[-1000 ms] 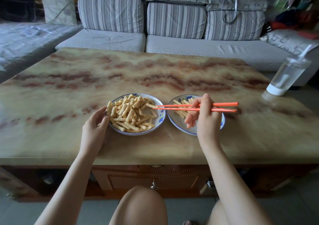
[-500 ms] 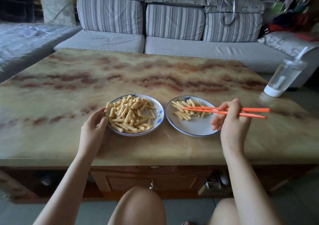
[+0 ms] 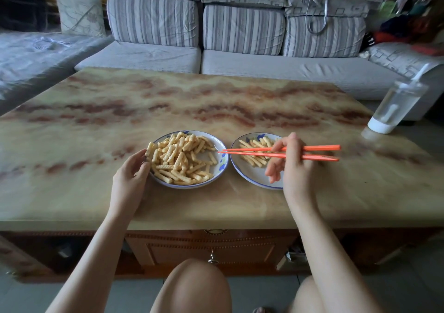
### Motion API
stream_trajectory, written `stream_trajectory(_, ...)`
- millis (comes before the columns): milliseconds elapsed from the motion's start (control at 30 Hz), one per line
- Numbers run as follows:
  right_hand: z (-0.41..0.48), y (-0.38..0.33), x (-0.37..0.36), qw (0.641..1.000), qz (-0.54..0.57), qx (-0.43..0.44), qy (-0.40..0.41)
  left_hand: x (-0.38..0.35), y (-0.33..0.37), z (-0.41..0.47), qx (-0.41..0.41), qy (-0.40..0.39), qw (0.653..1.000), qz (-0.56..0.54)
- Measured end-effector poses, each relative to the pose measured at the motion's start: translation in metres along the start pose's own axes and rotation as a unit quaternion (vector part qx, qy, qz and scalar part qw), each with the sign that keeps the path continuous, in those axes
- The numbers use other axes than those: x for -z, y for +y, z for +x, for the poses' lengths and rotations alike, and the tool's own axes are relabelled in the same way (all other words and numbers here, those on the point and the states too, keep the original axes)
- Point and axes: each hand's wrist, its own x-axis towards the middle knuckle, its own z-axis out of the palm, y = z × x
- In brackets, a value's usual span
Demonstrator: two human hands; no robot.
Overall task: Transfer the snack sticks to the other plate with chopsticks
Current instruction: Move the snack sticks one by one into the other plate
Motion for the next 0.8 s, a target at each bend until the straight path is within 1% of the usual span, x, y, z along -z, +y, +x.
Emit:
stream_trajectory(167,-0.005,0.008,-0.017,0.998,-0.032,-0.011,-0.060,0.001,0.000,0.000,-0.002,-0.002,1.000,-0.002)
stream_trajectory(267,-0.005,0.011,-0.022,0.996,-0.042,-0.024,-0.071,0.001,0.000,0.000,-0.003,-0.002,1.000,-0.001)
stream_trajectory(433,-0.004,0.011,-0.022,0.998,-0.040,-0.030,-0.028,0.001,0.001,0.000,-0.002,0.000,1.000,0.001)
stream_trajectory(633,-0.005,0.005,-0.013,1.000,-0.010,0.005,0.008,0.001,0.000,0.000,0.002,0.000,1.000,0.001)
stream_trajectory(800,0.002,-0.002,0.005,0.997,0.010,0.034,0.074,0.001,0.000,0.000,0.004,0.000,1.000,0.002)
